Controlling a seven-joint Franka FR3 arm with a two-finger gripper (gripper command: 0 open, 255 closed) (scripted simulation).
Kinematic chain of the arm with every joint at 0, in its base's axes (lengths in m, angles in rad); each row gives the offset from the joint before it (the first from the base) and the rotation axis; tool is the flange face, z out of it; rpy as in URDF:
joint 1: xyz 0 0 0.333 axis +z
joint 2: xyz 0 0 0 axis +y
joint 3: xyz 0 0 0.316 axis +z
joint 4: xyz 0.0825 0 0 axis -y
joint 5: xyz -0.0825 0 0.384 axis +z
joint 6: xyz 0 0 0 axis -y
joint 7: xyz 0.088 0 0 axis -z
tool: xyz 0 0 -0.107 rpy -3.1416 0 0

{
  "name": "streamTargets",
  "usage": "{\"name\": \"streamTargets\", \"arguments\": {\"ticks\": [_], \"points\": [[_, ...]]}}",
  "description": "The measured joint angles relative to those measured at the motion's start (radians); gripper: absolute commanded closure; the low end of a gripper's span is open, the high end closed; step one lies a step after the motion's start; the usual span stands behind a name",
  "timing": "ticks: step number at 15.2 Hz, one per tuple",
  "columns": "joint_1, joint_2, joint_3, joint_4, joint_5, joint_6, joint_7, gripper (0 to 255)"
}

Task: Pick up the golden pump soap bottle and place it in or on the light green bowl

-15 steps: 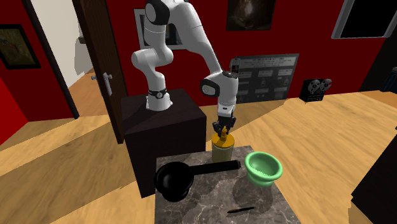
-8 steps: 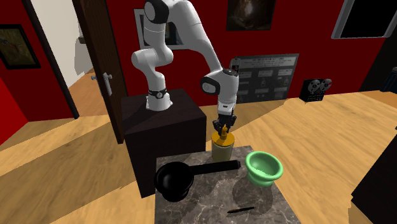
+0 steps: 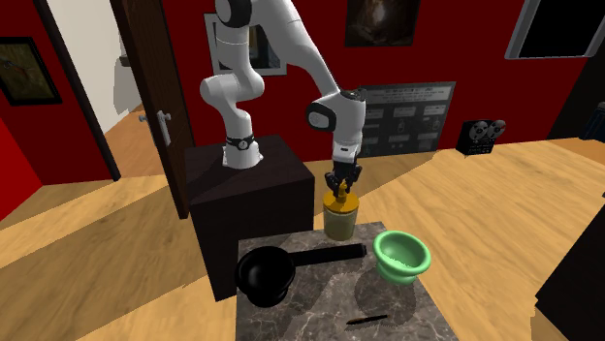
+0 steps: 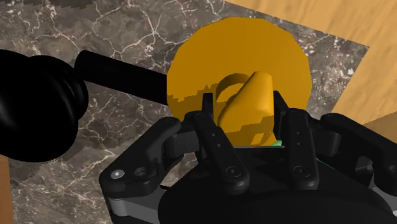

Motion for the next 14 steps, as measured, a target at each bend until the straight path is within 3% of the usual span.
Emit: {"name": "streamTargets", "arguments": {"ticks": [14], "points": [[-0.029, -0.166, 0.040, 0.015, 0.094, -0.171, -0.064, 255]]}}
